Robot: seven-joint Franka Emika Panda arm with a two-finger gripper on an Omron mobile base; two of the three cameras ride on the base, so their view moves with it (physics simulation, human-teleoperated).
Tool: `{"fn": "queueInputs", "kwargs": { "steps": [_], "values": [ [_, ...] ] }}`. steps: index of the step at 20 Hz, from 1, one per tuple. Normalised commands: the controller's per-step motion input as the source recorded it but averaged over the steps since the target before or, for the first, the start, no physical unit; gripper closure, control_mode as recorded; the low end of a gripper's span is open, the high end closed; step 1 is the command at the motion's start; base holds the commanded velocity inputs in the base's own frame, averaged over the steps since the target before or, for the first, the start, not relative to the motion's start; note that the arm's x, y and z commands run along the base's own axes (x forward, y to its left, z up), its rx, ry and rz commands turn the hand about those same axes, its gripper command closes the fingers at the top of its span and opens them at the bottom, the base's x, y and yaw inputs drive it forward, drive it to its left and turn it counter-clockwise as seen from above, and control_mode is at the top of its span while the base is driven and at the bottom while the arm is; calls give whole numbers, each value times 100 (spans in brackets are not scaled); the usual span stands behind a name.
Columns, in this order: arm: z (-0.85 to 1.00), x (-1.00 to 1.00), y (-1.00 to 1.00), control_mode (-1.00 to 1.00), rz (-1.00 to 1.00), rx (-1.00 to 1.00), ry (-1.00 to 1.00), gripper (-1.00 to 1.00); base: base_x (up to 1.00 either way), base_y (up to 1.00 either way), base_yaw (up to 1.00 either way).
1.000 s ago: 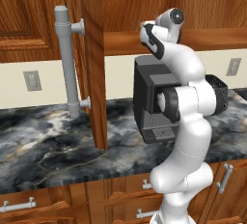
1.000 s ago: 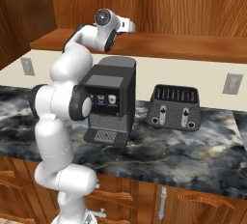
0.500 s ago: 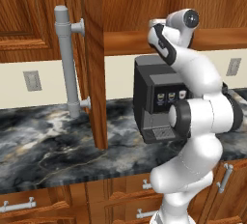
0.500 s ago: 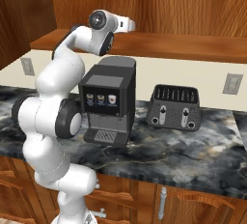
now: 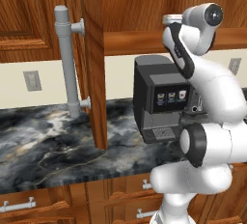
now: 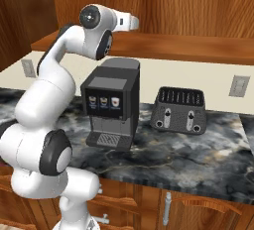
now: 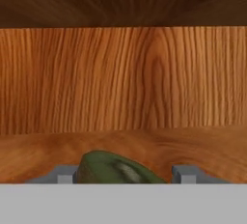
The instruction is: Pick the kiwis from the cabinet and place them in one bowl. Pick the pear from the sink and place it in the other bowl.
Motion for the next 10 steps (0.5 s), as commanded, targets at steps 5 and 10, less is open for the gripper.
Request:
{"fn": "queueInputs", "kwargs": {
  "steps": [5, 10],
  "values": [
    [7, -100, -4, -100, -1, 0, 0, 100, 0, 0, 0],
    [7, -100, 0, -100, 0, 0, 2, 100, 0, 0, 0]
  ]
}}
